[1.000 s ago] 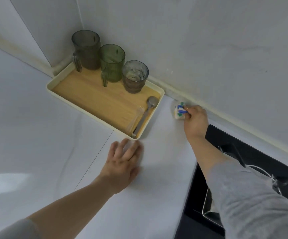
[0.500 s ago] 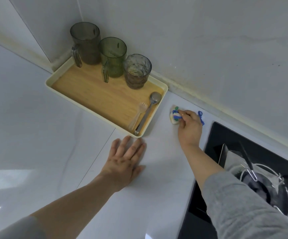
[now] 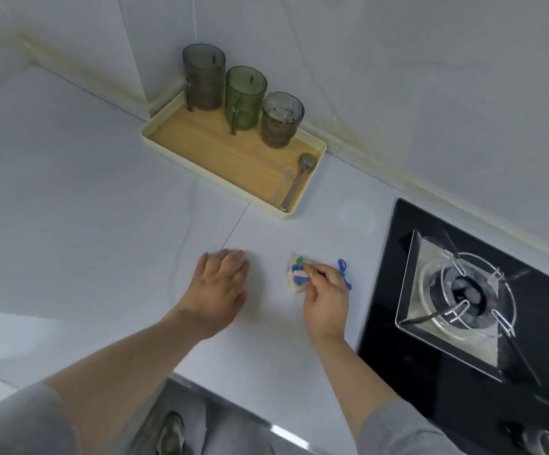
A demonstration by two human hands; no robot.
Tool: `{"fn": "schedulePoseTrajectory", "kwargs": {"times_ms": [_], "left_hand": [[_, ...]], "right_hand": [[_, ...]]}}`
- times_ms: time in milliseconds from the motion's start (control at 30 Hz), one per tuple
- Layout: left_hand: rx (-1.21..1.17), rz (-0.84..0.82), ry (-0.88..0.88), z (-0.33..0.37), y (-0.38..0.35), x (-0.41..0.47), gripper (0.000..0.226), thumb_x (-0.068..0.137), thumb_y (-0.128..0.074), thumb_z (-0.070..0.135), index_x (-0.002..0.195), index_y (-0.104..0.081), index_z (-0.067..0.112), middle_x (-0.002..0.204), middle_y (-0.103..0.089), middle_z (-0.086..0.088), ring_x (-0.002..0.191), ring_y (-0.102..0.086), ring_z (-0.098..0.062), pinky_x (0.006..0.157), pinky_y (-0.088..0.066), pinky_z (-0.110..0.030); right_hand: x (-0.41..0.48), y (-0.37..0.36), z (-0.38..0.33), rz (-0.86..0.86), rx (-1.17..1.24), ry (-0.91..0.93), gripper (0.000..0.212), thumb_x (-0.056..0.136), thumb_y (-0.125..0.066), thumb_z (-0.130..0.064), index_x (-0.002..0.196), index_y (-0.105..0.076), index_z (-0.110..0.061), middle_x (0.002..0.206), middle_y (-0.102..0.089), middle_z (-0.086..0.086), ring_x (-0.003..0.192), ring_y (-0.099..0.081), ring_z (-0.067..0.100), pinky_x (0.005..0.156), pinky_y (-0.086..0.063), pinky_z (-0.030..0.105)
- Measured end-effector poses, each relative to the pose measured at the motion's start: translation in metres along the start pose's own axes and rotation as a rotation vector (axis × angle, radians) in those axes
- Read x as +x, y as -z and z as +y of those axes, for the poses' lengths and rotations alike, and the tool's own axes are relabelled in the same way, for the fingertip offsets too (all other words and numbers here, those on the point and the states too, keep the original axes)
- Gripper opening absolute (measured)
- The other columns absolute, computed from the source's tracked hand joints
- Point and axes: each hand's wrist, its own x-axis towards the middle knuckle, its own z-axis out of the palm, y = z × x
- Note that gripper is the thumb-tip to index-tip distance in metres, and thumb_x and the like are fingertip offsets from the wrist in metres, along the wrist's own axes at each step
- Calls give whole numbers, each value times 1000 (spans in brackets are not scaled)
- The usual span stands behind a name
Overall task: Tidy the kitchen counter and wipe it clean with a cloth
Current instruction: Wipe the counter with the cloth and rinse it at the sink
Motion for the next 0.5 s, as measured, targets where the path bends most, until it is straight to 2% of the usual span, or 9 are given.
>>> {"fn": "schedulePoseTrajectory", "kwargs": {"times_ms": [133, 233, 267, 333, 367, 400, 500], "left_hand": [[58, -100, 1, 3, -7, -53, 56, 77, -54, 35, 124, -60, 5, 136, -42, -14, 122, -39, -38, 95, -42, -62], [104, -162, 34, 12, -13, -85, 59, 81, -43, 38, 129, -58, 8, 143, -45, -14, 128, -43, -39, 102, -37, -59], [104, -163, 47, 17, -15, -93, 60, 86, -37, 38, 136, -52, 9, 149, -39, -14, 133, -39, -39, 107, -29, -58], [141, -207, 51, 22, -21, -107, 61, 98, -26, 38, 153, -14, 14, 161, -2, -9, 147, -9, -35, 116, -6, -52], [166, -233, 55, 21, -22, -110, 61, 101, -21, 39, 153, 2, 16, 160, 14, -5, 148, 6, -31, 117, 2, -50], [178, -258, 65, 21, -20, -112, 62, 102, -19, 41, 152, 9, 18, 159, 21, -3, 147, 12, -29, 118, 5, -49], [155, -282, 72, 21, -12, -106, 62, 101, -23, 42, 153, 2, 20, 160, 15, -1, 147, 10, -26, 119, -2, -47]], "right_hand": [[-63, 1, -20, 4, -4, -16, 38, 80, -63, 5, 110, -72, -15, 107, -63, -1, 97, -55, 11, 87, -51, 29], [-106, 1, -33, 3, -16, -7, 41, 77, -64, 6, 110, -72, -17, 105, -63, -2, 96, -50, 5, 85, -49, 25], [-119, 1, -36, 0, -16, -9, 42, 76, -65, 6, 110, -72, -18, 105, -63, -3, 96, -50, 5, 86, -48, 24], [-144, 1, -42, -7, -4, -4, 42, 76, -64, 6, 109, -72, -18, 104, -62, -4, 96, -49, 3, 87, -47, 22], [-154, 1, -44, -1, 9, -1, 41, 76, -63, 6, 108, -72, -17, 103, -62, -4, 96, -48, 0, 88, -46, 19], [-164, 2, -47, 7, 19, 2, 40, 76, -60, 5, 107, -73, -17, 102, -62, -4, 96, -46, -3, 88, -44, 16], [-187, 4, -54, 6, 13, 0, 40, 75, -54, 0, 105, -73, -17, 99, -63, -4, 93, -47, -1, 86, -42, 14]]}}
